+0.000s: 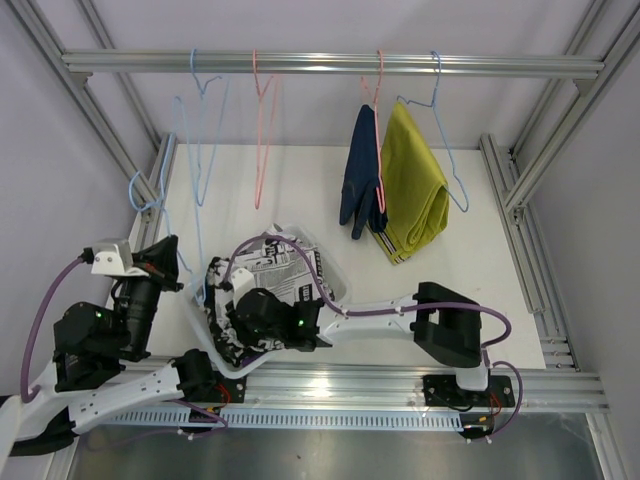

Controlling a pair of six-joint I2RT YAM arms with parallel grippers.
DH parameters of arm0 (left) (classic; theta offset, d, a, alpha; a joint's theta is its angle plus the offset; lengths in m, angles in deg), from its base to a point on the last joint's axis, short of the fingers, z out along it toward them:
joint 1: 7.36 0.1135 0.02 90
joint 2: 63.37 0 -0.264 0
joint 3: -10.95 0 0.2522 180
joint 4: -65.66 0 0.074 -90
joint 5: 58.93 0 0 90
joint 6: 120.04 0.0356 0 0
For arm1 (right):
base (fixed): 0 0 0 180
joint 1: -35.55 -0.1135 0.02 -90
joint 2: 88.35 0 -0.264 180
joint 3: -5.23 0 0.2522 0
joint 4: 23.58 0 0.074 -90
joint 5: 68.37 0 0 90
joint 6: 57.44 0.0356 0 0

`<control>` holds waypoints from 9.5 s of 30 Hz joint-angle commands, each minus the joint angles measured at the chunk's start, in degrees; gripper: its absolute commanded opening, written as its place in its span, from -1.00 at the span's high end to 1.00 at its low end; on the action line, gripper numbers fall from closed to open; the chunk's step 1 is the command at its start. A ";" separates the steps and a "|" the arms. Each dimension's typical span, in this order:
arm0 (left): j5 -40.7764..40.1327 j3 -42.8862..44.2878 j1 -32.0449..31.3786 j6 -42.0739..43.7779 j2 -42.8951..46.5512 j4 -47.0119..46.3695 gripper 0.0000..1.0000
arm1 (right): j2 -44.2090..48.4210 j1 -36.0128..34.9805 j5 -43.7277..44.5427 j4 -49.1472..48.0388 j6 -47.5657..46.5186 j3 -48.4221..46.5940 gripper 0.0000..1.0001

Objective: Remove the trousers from the hanger
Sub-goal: Place the trousers in the bin, then place the hanger at the clothesline.

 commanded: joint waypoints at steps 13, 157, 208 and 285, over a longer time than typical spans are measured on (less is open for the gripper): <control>-1.81 -1.73 -0.34 -0.62 1.04 -0.75 0.99 | 0.24 -2.85 -3.61 3.49 7.19 -0.60 -0.32; 4.51 -4.63 0.37 -3.44 -1.69 1.71 0.99 | 5.96 9.37 0.34 3.86 4.38 8.85 0.89; 5.66 10.30 0.37 -7.47 -12.49 11.54 0.99 | 30.90 8.22 5.97 10.62 -0.81 15.96 0.81; 15.50 44.41 0.89 -19.44 -52.91 -1.00 0.99 | 74.09 12.88 18.63 30.50 -4.41 32.32 0.65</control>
